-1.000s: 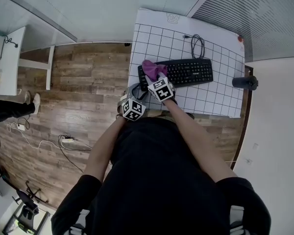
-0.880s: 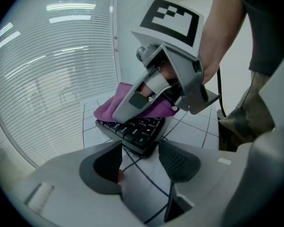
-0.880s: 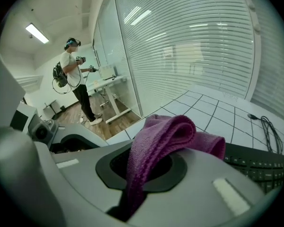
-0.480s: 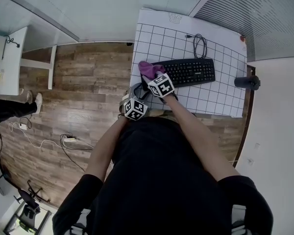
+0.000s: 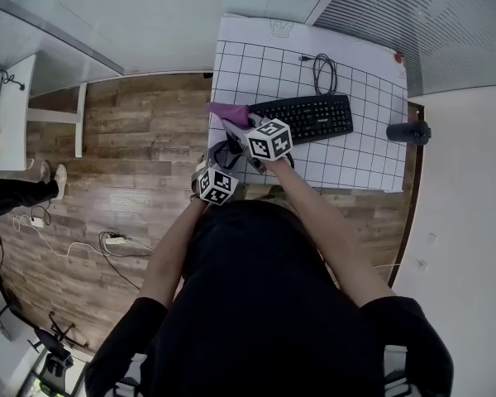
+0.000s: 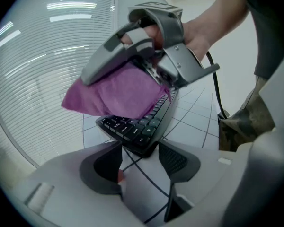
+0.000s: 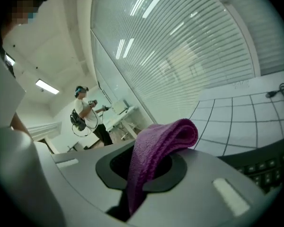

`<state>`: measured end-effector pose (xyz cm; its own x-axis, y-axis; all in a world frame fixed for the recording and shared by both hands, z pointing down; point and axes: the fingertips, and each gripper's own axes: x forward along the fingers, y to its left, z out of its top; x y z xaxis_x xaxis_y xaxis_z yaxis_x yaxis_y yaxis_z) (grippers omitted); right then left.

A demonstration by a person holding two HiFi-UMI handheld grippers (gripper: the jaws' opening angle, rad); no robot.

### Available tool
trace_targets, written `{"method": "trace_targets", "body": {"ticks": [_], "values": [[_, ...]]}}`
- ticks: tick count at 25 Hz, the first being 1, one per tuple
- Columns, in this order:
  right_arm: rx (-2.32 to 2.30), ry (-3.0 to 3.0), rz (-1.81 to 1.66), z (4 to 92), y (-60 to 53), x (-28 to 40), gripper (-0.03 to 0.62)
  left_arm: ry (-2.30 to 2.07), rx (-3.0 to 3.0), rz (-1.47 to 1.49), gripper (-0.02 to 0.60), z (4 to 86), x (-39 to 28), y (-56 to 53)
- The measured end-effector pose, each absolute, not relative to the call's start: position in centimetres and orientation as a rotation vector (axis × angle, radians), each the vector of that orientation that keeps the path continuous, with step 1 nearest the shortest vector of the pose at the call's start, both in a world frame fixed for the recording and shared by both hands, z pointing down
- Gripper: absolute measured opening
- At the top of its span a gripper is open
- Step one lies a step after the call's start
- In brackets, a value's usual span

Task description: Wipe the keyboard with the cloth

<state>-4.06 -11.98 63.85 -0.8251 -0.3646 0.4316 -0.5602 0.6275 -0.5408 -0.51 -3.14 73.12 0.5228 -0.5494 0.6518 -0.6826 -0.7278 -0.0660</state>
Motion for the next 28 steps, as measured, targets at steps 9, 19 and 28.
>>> {"method": "trace_targets", "body": {"ticks": [9,19,28], "values": [[1.234,-2.535,0.897,60.0,-16.3,13.4,0.046,-1.069,2.568,1.000,0.216,73.0,-0.6,-3.4],[1.663,-2.225,0.865,61.7,-13.5,33.4,0.046,-1.053,2.553,1.000,0.216,73.1,-0.8,-3.2],[1.837,-1.958,0.688,61.9,-13.4,44.0,0.046,-1.054,2.540,1.004,0.216,73.1,-0.8,-3.1]]}}
